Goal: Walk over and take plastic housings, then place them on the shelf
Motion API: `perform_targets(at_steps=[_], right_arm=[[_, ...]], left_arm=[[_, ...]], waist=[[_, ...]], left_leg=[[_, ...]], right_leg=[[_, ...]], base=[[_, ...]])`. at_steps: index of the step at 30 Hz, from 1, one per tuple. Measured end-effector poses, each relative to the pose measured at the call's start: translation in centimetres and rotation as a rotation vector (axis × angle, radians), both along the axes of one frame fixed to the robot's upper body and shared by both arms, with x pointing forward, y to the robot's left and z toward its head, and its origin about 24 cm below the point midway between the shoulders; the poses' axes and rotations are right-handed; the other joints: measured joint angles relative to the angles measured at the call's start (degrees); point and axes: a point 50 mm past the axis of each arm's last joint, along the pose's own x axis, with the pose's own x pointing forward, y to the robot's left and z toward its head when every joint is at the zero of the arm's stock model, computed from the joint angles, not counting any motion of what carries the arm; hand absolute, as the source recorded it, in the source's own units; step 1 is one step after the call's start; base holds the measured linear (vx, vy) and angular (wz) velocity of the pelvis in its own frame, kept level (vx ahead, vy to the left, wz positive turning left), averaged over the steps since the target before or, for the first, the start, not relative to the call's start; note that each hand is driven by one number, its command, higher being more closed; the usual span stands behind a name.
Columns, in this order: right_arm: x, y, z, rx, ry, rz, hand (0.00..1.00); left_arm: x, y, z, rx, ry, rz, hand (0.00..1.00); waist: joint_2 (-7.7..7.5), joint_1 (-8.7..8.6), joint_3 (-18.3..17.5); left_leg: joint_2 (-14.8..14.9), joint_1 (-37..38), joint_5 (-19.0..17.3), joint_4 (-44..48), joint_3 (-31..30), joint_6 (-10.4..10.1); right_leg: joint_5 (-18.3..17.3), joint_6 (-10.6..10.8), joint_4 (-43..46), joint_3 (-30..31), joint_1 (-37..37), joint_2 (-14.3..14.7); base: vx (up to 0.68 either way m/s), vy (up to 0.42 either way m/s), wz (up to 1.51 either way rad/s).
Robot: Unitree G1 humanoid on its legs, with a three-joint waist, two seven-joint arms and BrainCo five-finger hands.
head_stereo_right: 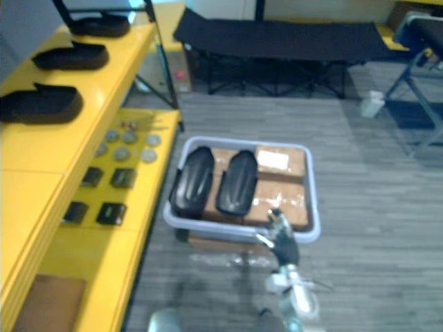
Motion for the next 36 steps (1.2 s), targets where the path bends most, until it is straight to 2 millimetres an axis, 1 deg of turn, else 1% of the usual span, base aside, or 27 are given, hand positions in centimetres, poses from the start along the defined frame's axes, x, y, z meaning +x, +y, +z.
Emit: perform_targets(at_steps=[1,2,3,4,5,6,7,8,9,15,17,19,21,22,23,24,26,28,29,30,31,32,34,35,36], right_arm=[[-0.1,-0.1,-0.1,-0.002,0.005,-0.003,0.00],[-0.2,-0.1,-0.2,-0.002,0.015,-0.007,0.00],[-0.2,-0.1,-0.3,0.000,0.030,-0.020,0.00],[-0.2,0.0,-0.4,0.006,0.037,-0.030,0.00],[-0.1,0.3,-0.5,0.019,0.044,-0.052,0.00],[0.2,0.4,-0.4,0.026,0.042,-0.073,0.00],[0.4,0.4,-0.3,0.027,0.040,-0.084,0.00],[0.9,0.4,0.0,0.025,0.024,-0.101,0.00],[3.7,-1.1,1.8,-0.017,-0.078,-0.294,0.00],[3.6,-1.2,1.7,-0.016,-0.076,-0.294,0.00],[3.5,-1.5,1.7,-0.006,-0.081,-0.294,0.00],[3.3,-2.5,1.7,0.020,-0.094,-0.320,0.00],[3.4,-3.5,2.1,0.048,-0.118,-0.347,0.00],[3.3,-4.2,2.1,0.059,-0.126,-0.367,0.00],[3.2,-4.5,2.2,0.060,-0.129,-0.374,0.00],[3.1,-5.0,2.3,0.071,-0.146,-0.386,0.00],[3.7,-5.9,3.3,0.098,-0.209,-0.412,0.00],[5.8,-7.2,6.2,0.090,-0.328,-0.434,0.00],[6.4,-7.5,7.1,0.079,-0.356,-0.442,0.00],[7.4,-8.1,8.9,0.045,-0.415,-0.464,0.00],[8.4,-8.8,11.0,0.015,-0.473,-0.502,0.00],[8.8,-9.3,12.0,-0.004,-0.500,-0.526,0.00],[10.6,-11.1,16.0,-0.053,-0.584,-0.616,0.00],[11.1,-11.6,17.0,-0.057,-0.598,-0.631,0.00],[11.8,-12.6,18.6,-0.068,-0.621,-0.664,0.00]], left_arm=[[0.1,0.0,0.0,0.008,-0.002,-0.018,0.00],[0.4,0.1,0.0,0.019,-0.003,-0.042,0.00],[0.8,0.7,0.1,0.045,-0.012,-0.067,0.00],[1.1,1.2,0.3,0.064,-0.020,-0.095,0.00],[2.2,2.2,0.7,0.110,-0.060,-0.138,0.00],[3.7,2.8,1.1,0.142,-0.114,-0.194,0.00],[4.5,3.2,1.4,0.162,-0.144,-0.226,0.00],[5.9,3.8,1.9,0.193,-0.186,-0.278,0.00],[14.7,1.4,4.7,0.158,-0.535,-0.257,0.00],[14.7,1.4,4.6,0.156,-0.534,-0.259,0.00],[14.6,1.3,4.6,0.142,-0.531,-0.266,0.00],[14.6,1.2,4.5,0.124,-0.535,-0.276,0.00],[14.7,1.3,4.6,0.120,-0.542,-0.277,0.00],[14.8,1.5,4.7,0.120,-0.549,-0.266,0.00],[14.8,1.6,4.7,0.114,-0.554,-0.250,0.00],[14.8,2.0,4.7,0.107,-0.558,-0.234,0.00],[14.8,2.6,4.8,0.104,-0.565,-0.233,0.00],[14.7,3.2,4.7,0.110,-0.541,-0.268,0.00],[14.6,3.3,4.6,0.105,-0.529,-0.271,0.00],[14.5,3.2,4.4,0.093,-0.512,-0.274,0.00],[14.7,2.9,4.3,0.085,-0.509,-0.283,0.00],[14.8,2.8,4.3,0.081,-0.510,-0.289,0.00],[15.2,2.5,4.2,0.054,-0.516,-0.304,0.00],[15.2,2.4,4.2,0.052,-0.518,-0.306,0.00],[15.4,2.4,4.2,0.045,-0.522,-0.313,0.00]], waist=[[0.38,-0.17,-0.23],[0.57,-0.19,-0.30],[0.21,-0.08,-0.10],[-0.47,-0.07,0.23],[-1.68,0.28,0.86],[-2.76,1.12,1.34],[-2.93,1.32,1.32],[-3.45,1.55,1.55],[-3.22,2.23,3.32],[-3.18,2.22,3.34],[-3.12,2.18,3.38],[-3.03,1.88,3.80],[-2.71,1.17,5.33],[-2.60,0.77,6.41],[-2.50,0.81,6.92],[-2.30,0.74,7.48],[-2.13,1.02,9.35],[-1.84,1.24,12.40],[-1.67,1.29,12.89],[-1.46,1.43,13.41],[-0.90,1.44,13.88],[-0.68,1.52,14.00],[0.24,2.52,14.63],[0.51,2.46,14.77],[0.99,2.57,15.05]], left_leg=[[-0.23,0.81,-0.22,-2.67,0.32,-0.32],[-0.47,1.53,-0.74,-5.21,0.22,-1.13],[-1.65,2.14,-0.25,-6.53,0.48,-2.38],[-2.31,2.20,-0.22,-6.55,0.58,-2.42],[-3.67,2.03,-0.25,-6.12,0.83,-2.38],[-4.74,1.59,-0.68,-5.42,1.97,-1.71],[-5.27,0.74,-0.97,-4.73,2.10,-1.36],[-5.88,-0.66,-1.54,-3.36,2.54,-0.87],[-6.00,-5.34,-4.30,3.26,0.70,-0.21],[-5.99,-5.35,-4.30,3.24,0.54,-0.21],[-5.98,-5.55,-4.29,3.28,0.30,-0.22],[-6.03,-7.07,-4.27,4.08,-0.28,-0.21],[-6.36,-8.48,-4.27,4.81,-2.02,-0.20],[-6.70,-9.74,-4.26,5.40,-3.35,-0.19],[-6.81,-10.24,-4.24,5.69,-3.95,-0.17],[-6.99,-11.99,-4.15,6.47,-5.21,-0.15],[-7.06,-13.58,-3.86,7.21,-6.60,-0.26],[-7.13,-14.37,-3.39,7.30,-7.12,-0.26],[-7.15,-14.67,-3.39,7.47,-7.19,-0.25],[-7.24,-15.60,-3.38,8.27,-7.45,-0.23],[-7.22,-16.69,-3.38,9.40,-7.76,-0.22],[-7.23,-17.02,-3.38,9.59,-7.79,-0.22],[-7.23,-17.50,-3.38,10.31,-7.81,-0.22],[-7.24,-17.77,-3.38,10.58,-7.84,-0.22],[-7.27,-18.42,-3.39,11.12,-7.96,-0.20]], right_leg=[[0.86,0.21,-0.78,0.05,-0.45,0.25],[1.83,0.42,-1.48,0.05,-0.65,0.44],[2.86,1.12,-2.25,0.34,-0.68,-0.23],[3.32,1.48,-2.56,0.41,-0.59,-0.92],[3.97,1.98,-2.91,0.94,-0.63,-2.24],[4.82,2.47,-3.47,1.79,-1.33,-3.34],[5.28,2.75,-3.77,2.27,-1.87,-3.83],[6.22,2.75,-4.41,3.10,-2.86,-4.47],[8.00,2.30,-6.20,2.95,-3.23,-4.59],[7.85,2.37,-5.75,2.72,-3.28,-4.60],[7.49,2.46,-4.89,2.35,-3.58,-4.75],[6.58,2.38,-2.70,1.87,-5.03,-5.10],[5.39,1.82,-0.92,1.36,-5.40,-5.40],[4.06,1.60,0.34,1.11,-5.63,-5.61],[3.45,1.41,1.09,0.92,-6.02,-5.66],[2.12,1.51,2.64,0.14,-7.14,-5.82],[1.14,1.66,4.55,-0.41,-8.71,-5.86],[0.84,1.36,5.45,-0.59,-9.39,-5.85],[0.75,1.37,5.71,-0.56,-9.66,-5.88],[0.61,1.35,6.34,-0.22,-10.49,-5.89],[0.58,1.36,7.38,0.03,-11.01,-5.89],[0.40,1.10,8.01,0.55,-11.46,-5.92],[-0.22,0.28,10.14,2.96,-12.73,-5.86],[-0.37,0.42,10.41,3.08,-12.80,-5.89],[-0.70,0.86,10.83,3.07,-13.16,-5.99]], base=[[0.02,0.072,-0.10],[0.00,0.127,-0.07],[-0.01,0.138,-0.06],[-0.04,0.157,-0.05],[-0.07,0.176,-0.14],[-0.08,0.168,-0.18],[-0.08,0.146,-0.26],[-0.05,0.073,-0.14],[-0.03,0.046,-0.09],[0.00,0.000,0.01],[-0.01,0.003,0.09],[-0.02,0.007,0.20],[-0.05,0.007,0.43],[-0.07,0.006,0.50],[-0.09,-0.014,0.52],[-0.06,-0.034,0.48],[-0.03,-0.038,0.36],[-0.03,-0.039,0.11],[-0.01,-0.018,0.08],[0.00,-0.009,0.16],[0.00,-0.003,0.22],[0.00,0.008,0.21],[-0.02,0.008,0.08],[-0.03,0.002,0.09],[-0.04,0.000,0.12]])
